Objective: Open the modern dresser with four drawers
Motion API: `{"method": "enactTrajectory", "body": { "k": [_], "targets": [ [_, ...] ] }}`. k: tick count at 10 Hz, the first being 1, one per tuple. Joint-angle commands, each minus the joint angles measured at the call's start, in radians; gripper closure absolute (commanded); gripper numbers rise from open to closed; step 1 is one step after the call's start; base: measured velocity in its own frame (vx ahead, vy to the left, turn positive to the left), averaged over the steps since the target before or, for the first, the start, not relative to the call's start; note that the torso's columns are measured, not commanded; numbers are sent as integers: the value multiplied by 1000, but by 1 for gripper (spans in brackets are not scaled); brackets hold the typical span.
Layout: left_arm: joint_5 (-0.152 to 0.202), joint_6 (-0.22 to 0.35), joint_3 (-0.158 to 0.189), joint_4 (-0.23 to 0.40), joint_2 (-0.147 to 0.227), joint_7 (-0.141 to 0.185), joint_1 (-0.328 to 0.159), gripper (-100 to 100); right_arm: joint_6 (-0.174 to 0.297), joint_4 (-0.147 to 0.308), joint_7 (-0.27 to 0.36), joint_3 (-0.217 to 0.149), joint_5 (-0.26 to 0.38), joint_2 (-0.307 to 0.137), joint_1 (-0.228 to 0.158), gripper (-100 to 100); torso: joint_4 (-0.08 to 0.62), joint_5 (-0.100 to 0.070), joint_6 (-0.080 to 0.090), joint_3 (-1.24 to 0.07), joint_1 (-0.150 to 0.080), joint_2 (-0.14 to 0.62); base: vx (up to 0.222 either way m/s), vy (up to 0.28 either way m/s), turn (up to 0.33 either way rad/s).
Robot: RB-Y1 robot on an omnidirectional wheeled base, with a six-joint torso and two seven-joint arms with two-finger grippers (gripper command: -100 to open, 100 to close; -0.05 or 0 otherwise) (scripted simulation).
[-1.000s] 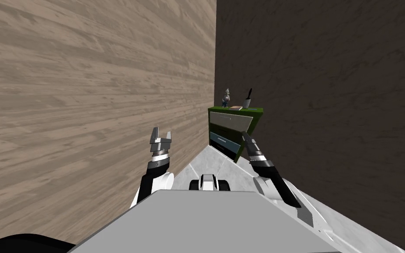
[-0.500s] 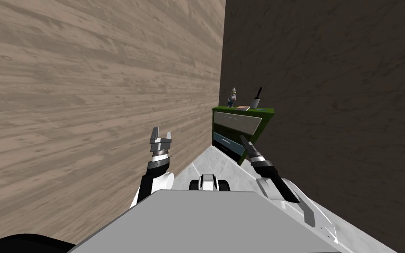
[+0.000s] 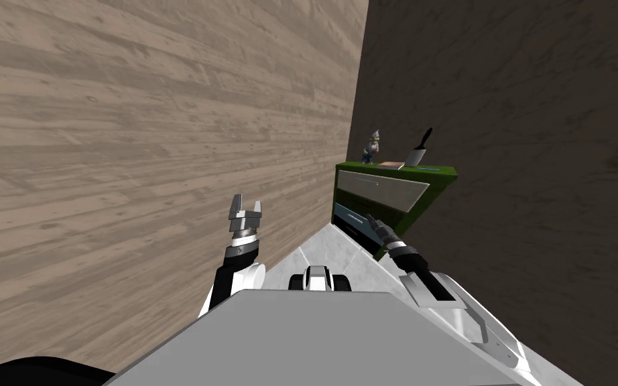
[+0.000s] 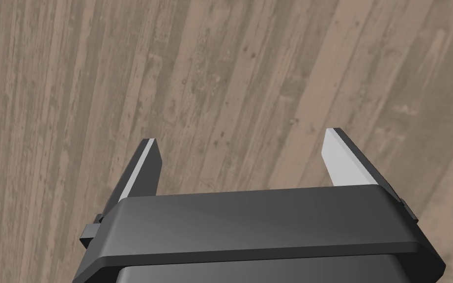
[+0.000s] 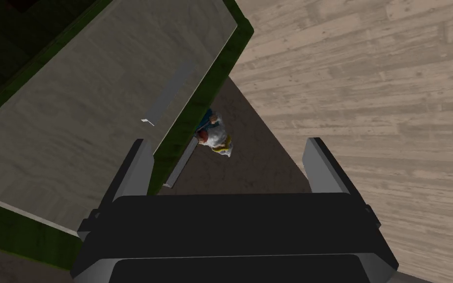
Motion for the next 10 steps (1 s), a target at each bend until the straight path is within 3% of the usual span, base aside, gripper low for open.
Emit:
{"method": "enactTrajectory", "body": {
  "k": [1, 4, 6, 7, 8, 9, 10],
  "targets": [
    [0, 0, 0, 0, 0, 0, 0, 0, 57, 69, 40, -17, 23, -65, -11, -100, 0, 0, 1, 0, -2, 1, 35, 57, 195],
    [0, 0, 0, 0, 0, 0, 0, 0, 91, 124, 67, -25, 41, -99, -16, -100, 0, 0, 0, 1, -2, 1, 26, 37, 127],
    [0, 0, 0, 0, 0, 0, 0, 0, 157, 202, 121, -41, 77, -165, -27, -100, 0, 0, 0, 0, 0, 0, 42, 65, 255],
    [0, 0, 0, 0, 0, 0, 0, 0, 160, 217, 121, -41, 77, -171, -27, -100, 0, 1, 0, 0, 1, 0, 40, 54, 102],
    [0, 0, 0, 0, 0, 0, 0, 0, 196, 249, 148, -49, 95, -208, -33, -100, 0, 0, 1, 0, -1, 1, 36, 58, 174],
    [0, 0, 0, 0, 0, 0, 0, 0, 196, 266, 148, -49, 95, -208, -33, -100, 0, 0, 0, 1, -1, 1, 30, 38, 98],
    [0, 0, 0, 0, 0, 0, 0, 0, 231, 291, 175, -57, 114, -244, -40, -100, 0, 0, 1, 1, -2, 2, 29, 37, 202]
  ]
}}
